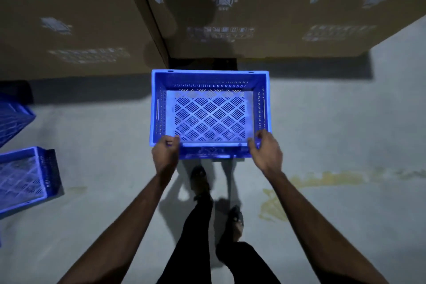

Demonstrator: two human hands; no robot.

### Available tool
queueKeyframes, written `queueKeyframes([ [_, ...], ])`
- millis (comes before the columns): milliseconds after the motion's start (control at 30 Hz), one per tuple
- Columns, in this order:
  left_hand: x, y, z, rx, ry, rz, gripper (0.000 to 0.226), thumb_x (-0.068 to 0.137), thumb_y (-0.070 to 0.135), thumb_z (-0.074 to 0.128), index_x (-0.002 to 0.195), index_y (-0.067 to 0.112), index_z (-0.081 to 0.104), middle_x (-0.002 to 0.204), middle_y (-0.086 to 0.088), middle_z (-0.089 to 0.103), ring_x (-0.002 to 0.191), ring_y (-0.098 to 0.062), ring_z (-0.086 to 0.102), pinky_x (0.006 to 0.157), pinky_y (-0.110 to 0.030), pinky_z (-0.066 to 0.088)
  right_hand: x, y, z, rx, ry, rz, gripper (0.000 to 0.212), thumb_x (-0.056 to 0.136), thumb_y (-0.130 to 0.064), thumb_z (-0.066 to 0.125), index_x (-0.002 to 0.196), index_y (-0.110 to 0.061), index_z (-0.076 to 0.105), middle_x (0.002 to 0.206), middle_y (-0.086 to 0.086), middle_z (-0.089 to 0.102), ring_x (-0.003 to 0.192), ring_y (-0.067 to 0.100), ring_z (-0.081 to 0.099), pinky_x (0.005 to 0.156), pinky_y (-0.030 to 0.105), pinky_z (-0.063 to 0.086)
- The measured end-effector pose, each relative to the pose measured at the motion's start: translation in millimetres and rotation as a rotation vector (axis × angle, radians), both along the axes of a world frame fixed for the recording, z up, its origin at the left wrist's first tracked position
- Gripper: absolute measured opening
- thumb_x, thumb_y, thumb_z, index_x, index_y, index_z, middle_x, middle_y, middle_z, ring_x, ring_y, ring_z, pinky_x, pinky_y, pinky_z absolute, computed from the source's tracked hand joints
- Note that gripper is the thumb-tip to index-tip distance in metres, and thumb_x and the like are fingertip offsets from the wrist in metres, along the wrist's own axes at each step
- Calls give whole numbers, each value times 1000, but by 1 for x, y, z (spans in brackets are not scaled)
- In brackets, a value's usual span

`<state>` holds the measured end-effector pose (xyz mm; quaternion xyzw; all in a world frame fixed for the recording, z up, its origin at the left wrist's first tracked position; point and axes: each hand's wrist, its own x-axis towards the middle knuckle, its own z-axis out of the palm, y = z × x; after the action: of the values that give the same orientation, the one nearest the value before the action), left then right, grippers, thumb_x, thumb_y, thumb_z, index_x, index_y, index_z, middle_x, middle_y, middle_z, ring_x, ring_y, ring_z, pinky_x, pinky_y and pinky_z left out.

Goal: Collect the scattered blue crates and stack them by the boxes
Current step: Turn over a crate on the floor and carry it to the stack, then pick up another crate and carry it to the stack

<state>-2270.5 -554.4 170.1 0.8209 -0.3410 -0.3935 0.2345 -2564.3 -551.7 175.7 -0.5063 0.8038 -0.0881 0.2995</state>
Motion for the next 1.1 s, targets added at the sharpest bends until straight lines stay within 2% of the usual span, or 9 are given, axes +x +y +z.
queueKeyframes([
  [67, -19, 41, 22, 122, 130, -40, 43, 88, 50, 65, 67, 13, 56, 67, -4, 63, 74, -26, 59, 71, -34, 40, 11, 44, 18, 41, -61, 45, 21, 94, -41, 65, 102, -22, 62, 105, 1, 70, 101, 30, 67, 80, 39, 50],
  [167, -42, 108, 43, 213, 271, -137, 57, 80, 61, 65, 79, 4, 68, 78, -12, 73, 72, -23, 66, 76, -38, 54, 13, 108, 35, 97, -135, 66, 22, 90, -46, 64, 94, -25, 61, 98, -6, 70, 96, 26, 68, 78, 35, 49],
  [267, -73, 176, 75, 206, 342, -142, 44, 94, 43, 70, 79, 3, 66, 79, -16, 73, 57, -9, 62, 58, -24, 52, -2, 170, 47, 118, -190, 86, 22, 90, -48, 66, 94, -27, 60, 99, -8, 69, 94, 24, 68, 76, 34, 48],
  [333, -94, 219, 89, 244, 371, -48, 31, 99, 32, 68, 77, 10, 65, 76, -8, 69, 50, -4, 58, 48, -14, 44, -17, 209, 56, 122, -186, 116, 20, 91, -47, 66, 94, -27, 62, 100, -7, 70, 98, 23, 67, 79, 34, 49],
  [433, -116, 274, 98, 261, 369, 41, 28, 99, 35, 64, 89, 9, 70, 78, -2, 71, 60, -13, 61, 47, -13, 44, -43, 255, 72, 103, -133, 159, 20, 91, -45, 66, 95, -25, 63, 101, -4, 71, 101, 25, 67, 81, 34, 50],
  [533, -131, 313, 110, 155, 287, -12, 32, 98, 34, 67, 88, 3, 69, 77, -5, 72, 69, -20, 64, 50, -12, 46, -59, 281, 91, 14, -96, 182, 22, 90, -46, 66, 94, -25, 63, 97, -4, 71, 92, 25, 68, 78, 35, 52],
  [700, -129, 330, 120, 67, 256, -177, 24, 94, 38, 71, 85, 16, 71, 84, -4, 77, 80, -22, 72, 82, -34, 58, -54, 287, 116, -60, -123, 189, 20, 91, -45, 65, 98, -27, 66, 96, -9, 71, 89, 20, 66, 73, 33, 47],
  [867, -108, 330, 115, 95, 268, -225, 29, 94, 37, 71, 89, 9, 71, 86, -7, 78, 80, -24, 72, 83, -42, 61, -36, 290, 114, -7, -126, 193, 23, 89, -48, 64, 97, -27, 66, 95, -7, 72, 94, 23, 67, 77, 35, 52],
  [1100, -52, 291, 81, 118, 158, -313, 25, 94, 41, 69, 83, 19, 68, 82, -1, 73, 74, -17, 65, 78, -35, 53, -10, 250, 86, 85, -80, 222, 20, 92, -46, 64, 97, -27, 65, 92, -6, 71, 96, 24, 66, 75, 34, 49],
])
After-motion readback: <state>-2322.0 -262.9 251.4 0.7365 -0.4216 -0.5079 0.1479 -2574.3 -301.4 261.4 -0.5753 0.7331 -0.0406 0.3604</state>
